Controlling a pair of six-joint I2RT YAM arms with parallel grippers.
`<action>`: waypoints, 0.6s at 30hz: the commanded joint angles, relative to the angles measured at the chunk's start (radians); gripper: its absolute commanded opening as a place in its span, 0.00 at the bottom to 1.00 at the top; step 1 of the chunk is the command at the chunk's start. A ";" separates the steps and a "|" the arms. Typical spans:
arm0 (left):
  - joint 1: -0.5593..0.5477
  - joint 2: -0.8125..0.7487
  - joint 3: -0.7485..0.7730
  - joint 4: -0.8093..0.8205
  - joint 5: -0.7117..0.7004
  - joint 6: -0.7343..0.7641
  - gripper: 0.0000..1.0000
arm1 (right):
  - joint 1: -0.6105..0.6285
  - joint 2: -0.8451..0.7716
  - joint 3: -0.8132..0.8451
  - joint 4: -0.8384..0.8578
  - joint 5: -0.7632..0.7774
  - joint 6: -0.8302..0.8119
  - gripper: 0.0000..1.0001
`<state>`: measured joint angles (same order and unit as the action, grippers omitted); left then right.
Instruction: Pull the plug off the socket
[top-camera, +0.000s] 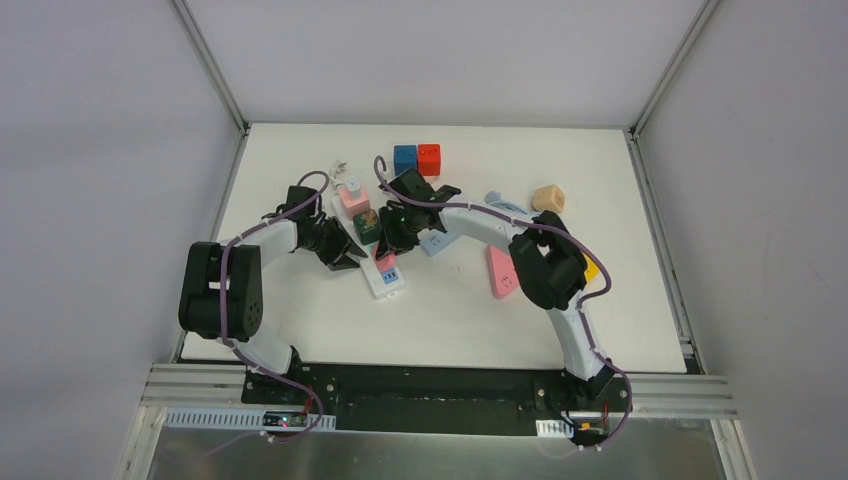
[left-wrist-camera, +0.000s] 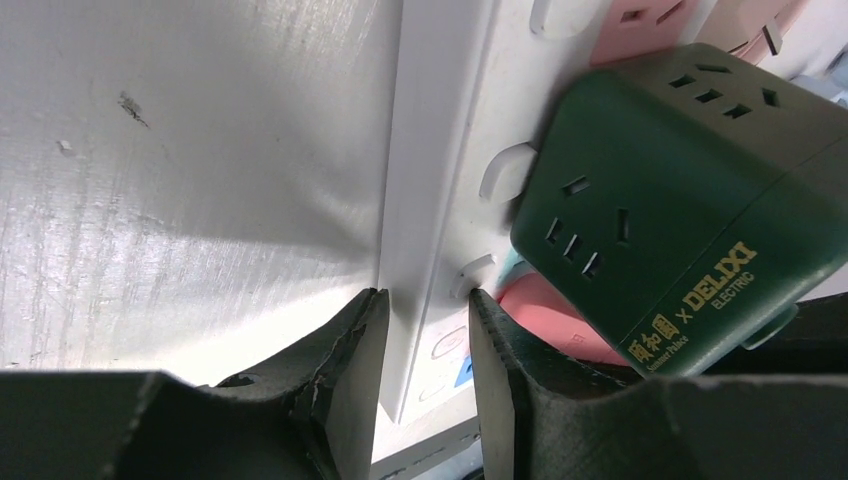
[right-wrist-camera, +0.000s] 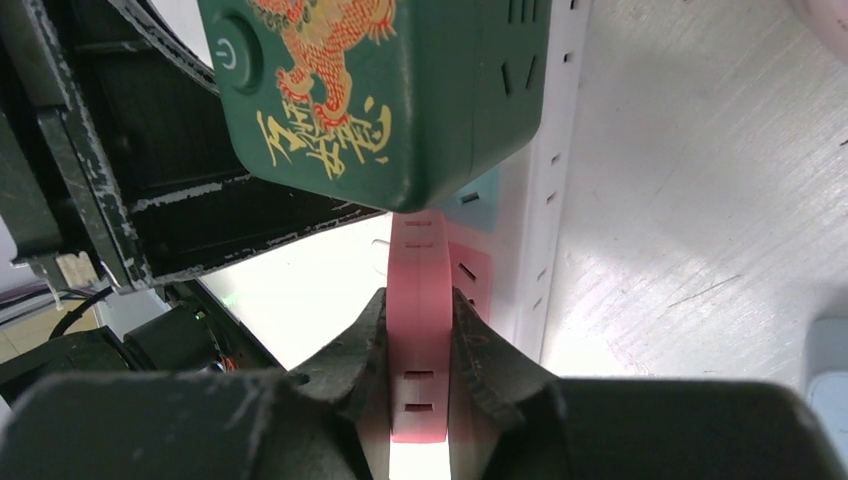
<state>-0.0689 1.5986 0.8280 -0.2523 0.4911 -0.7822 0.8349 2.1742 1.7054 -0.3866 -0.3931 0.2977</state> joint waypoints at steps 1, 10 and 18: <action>-0.009 0.011 0.021 -0.080 -0.096 0.061 0.36 | 0.014 -0.024 0.113 -0.088 0.054 0.028 0.00; -0.009 0.020 0.017 -0.115 -0.149 0.073 0.35 | 0.066 0.006 0.216 -0.211 0.239 0.002 0.00; -0.009 0.019 0.034 -0.133 -0.149 0.085 0.34 | 0.081 -0.051 0.193 -0.195 0.332 -0.019 0.00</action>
<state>-0.0734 1.6009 0.8536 -0.3065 0.4294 -0.7418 0.9203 2.2040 1.8801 -0.5816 -0.1505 0.2974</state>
